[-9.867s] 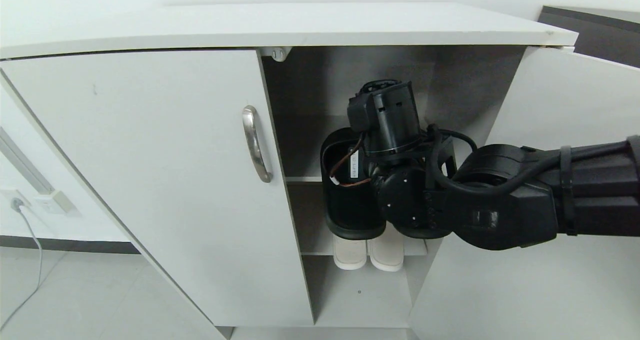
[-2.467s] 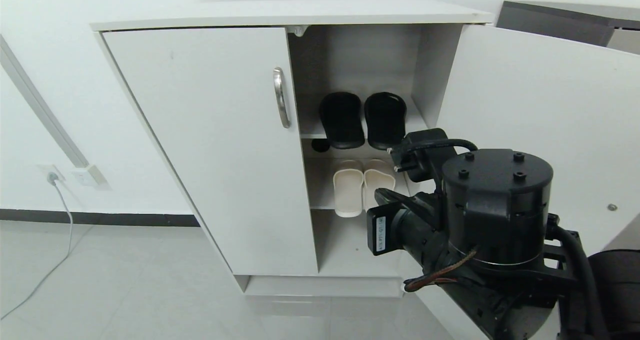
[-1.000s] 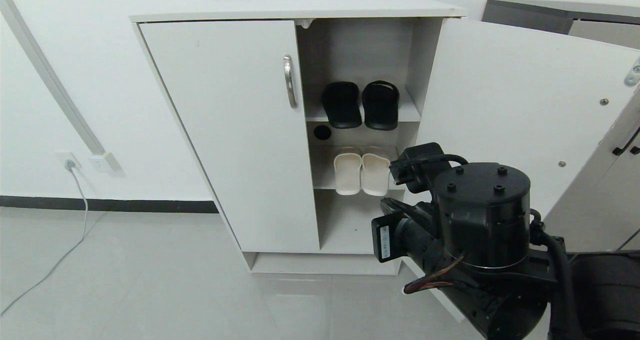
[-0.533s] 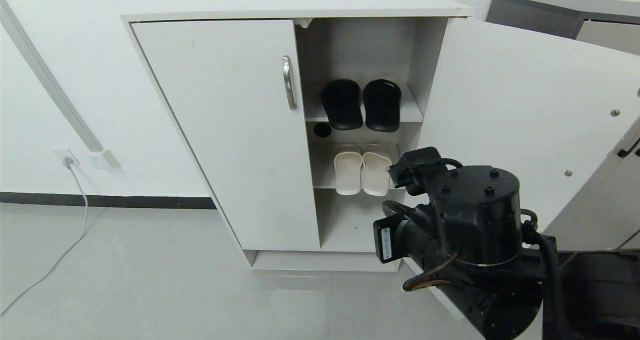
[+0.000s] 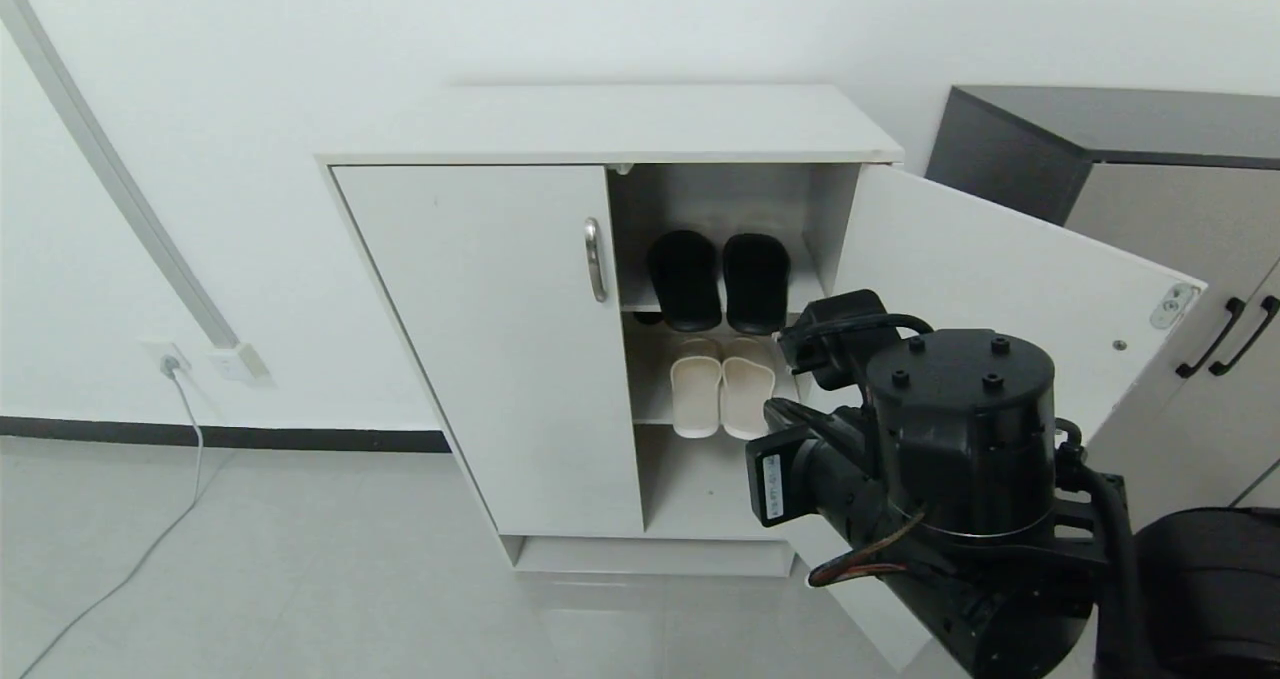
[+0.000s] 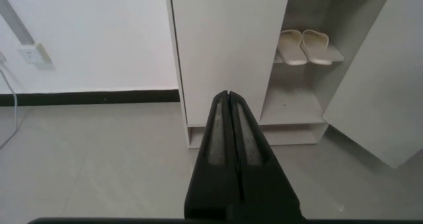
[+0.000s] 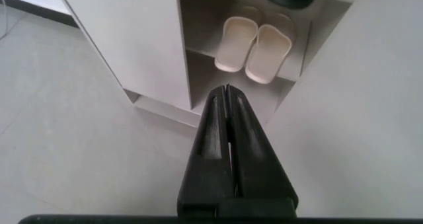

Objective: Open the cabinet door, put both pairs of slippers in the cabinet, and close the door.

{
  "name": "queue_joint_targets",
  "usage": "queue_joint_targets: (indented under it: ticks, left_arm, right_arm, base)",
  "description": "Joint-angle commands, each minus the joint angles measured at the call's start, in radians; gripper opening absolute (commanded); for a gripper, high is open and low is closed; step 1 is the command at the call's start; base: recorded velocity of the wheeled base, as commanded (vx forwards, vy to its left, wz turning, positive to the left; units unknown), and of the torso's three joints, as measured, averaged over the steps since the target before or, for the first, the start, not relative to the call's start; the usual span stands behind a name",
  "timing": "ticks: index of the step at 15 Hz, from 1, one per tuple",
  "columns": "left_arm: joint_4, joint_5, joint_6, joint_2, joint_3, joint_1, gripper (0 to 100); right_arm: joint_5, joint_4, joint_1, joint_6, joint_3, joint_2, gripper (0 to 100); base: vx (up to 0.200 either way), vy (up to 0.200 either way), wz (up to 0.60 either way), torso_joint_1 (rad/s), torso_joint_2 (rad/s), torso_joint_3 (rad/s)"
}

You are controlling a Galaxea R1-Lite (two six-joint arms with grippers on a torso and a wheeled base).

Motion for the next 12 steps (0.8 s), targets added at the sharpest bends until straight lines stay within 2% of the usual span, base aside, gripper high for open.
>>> queue_joint_targets:
  ticks: [1, 12]
  left_arm:
    - [0.001, 0.0, 0.0, 0.0, 0.0, 0.0, 0]
    - [0.001, 0.0, 0.0, 0.0, 0.0, 0.0, 0]
  right_arm:
    - [0.0, 0.0, -0.003, -0.001, -0.001, 0.001, 0]
    - [0.0, 0.0, -0.004, -0.002, 0.005, -0.008, 0]
  base:
    - [0.0, 0.0, 0.0, 0.154, -0.47, -0.334]
    - [0.0, 0.0, 0.0, 0.179, -0.5, -0.317]
